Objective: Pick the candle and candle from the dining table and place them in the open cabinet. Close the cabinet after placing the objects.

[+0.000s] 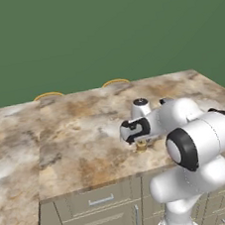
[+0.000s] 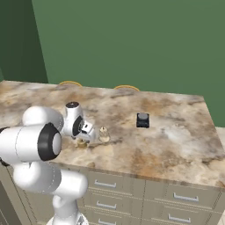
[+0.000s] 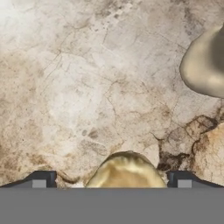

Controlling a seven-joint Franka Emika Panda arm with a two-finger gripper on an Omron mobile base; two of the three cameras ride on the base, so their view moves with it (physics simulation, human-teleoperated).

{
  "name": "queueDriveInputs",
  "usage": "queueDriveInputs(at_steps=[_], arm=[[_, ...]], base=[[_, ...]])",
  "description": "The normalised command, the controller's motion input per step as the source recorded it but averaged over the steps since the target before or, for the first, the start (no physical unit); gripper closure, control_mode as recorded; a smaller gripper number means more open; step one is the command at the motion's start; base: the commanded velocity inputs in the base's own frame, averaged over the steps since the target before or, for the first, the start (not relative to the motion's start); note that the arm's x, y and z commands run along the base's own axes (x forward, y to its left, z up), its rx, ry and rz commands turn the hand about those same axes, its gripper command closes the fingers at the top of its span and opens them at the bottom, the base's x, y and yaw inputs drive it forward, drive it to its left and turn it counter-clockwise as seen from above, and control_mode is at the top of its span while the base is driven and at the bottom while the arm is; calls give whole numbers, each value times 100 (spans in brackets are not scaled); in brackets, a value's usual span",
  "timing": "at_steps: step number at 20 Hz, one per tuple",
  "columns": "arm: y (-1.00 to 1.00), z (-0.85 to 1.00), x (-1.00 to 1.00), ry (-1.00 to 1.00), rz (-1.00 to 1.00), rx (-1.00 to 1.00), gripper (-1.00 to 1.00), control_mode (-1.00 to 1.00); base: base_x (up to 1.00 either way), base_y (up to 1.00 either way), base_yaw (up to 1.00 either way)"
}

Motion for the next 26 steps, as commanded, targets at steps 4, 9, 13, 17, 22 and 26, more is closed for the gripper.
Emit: queueDriveInputs(at_steps=[4, 9, 13, 17, 22, 26], arm=[[0, 0, -26, -6, 0, 0, -100, -100], [0, -2, -23, 0, 0, 0, -100, -100], [-2, -3, 0, 0, 0, 0, -100, -100], [0, -1, 0, 0, 0, 0, -100, -100], [0, -12, 0, 4, 0, 0, -100, -100], [0, -9, 0, 4, 0, 0, -100, -100]], base=[[0, 0, 0], [0, 0, 0], [0, 0, 0], [0, 0, 0], [0, 0, 0], [0, 0, 0]])
